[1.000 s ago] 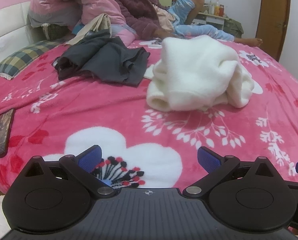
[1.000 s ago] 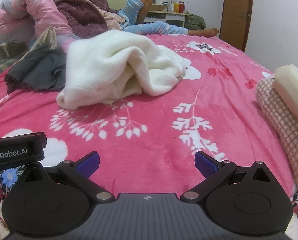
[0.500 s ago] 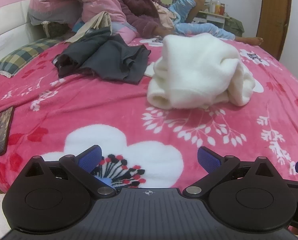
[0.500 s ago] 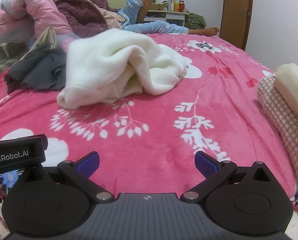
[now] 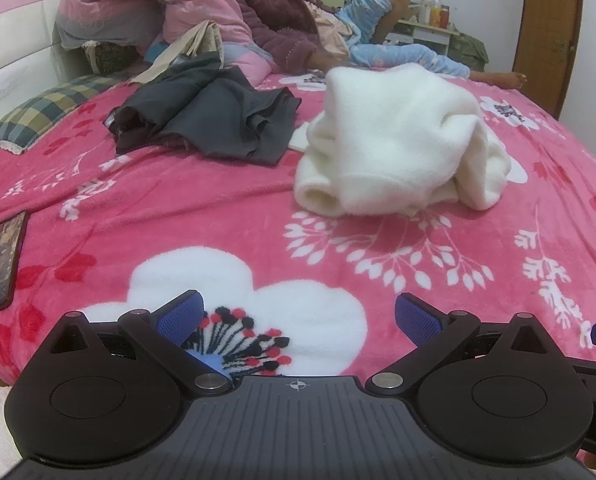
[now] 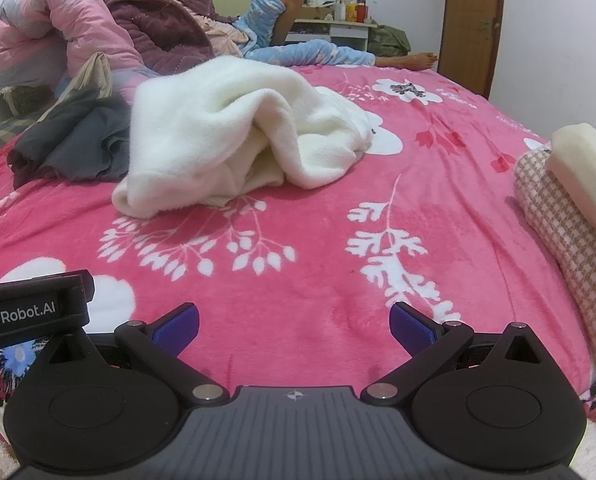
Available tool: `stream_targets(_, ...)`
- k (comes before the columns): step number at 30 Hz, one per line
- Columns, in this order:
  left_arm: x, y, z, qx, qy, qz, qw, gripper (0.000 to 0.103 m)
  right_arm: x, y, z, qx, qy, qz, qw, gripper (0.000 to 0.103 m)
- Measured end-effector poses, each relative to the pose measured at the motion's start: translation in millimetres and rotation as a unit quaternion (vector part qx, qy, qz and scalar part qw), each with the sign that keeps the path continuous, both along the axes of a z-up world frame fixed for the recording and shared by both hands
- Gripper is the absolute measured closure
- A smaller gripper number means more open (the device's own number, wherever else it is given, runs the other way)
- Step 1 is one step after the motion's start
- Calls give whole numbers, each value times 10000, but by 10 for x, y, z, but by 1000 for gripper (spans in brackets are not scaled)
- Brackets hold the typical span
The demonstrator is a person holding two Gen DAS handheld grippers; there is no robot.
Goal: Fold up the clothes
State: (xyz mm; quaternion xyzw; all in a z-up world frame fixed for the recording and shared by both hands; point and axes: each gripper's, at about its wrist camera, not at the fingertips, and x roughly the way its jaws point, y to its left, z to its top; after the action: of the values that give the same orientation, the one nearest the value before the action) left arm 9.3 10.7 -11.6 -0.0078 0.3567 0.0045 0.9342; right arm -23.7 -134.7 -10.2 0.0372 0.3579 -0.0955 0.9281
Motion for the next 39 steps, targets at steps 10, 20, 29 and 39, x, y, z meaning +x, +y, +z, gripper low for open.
stream_targets(10, 6, 5, -8, 0, 13, 19, 10000, 0, -4, -2, -8, 11, 5, -16, 10000, 0)
stream_targets(20, 18, -19, -27, 11, 45, 2, 10000, 0, 6, -13, -40, 35, 41, -39, 10000, 0)
stream_targets(29, 87, -30, -95, 73, 132, 54, 9999, 0, 38, -102, -125, 111, 94, -120, 9998, 0)
stream_targets(39, 253, -18, -236, -471, -204, -286, 9983, 0, 149, -434, -279, 288, -292, -282, 9988, 0)
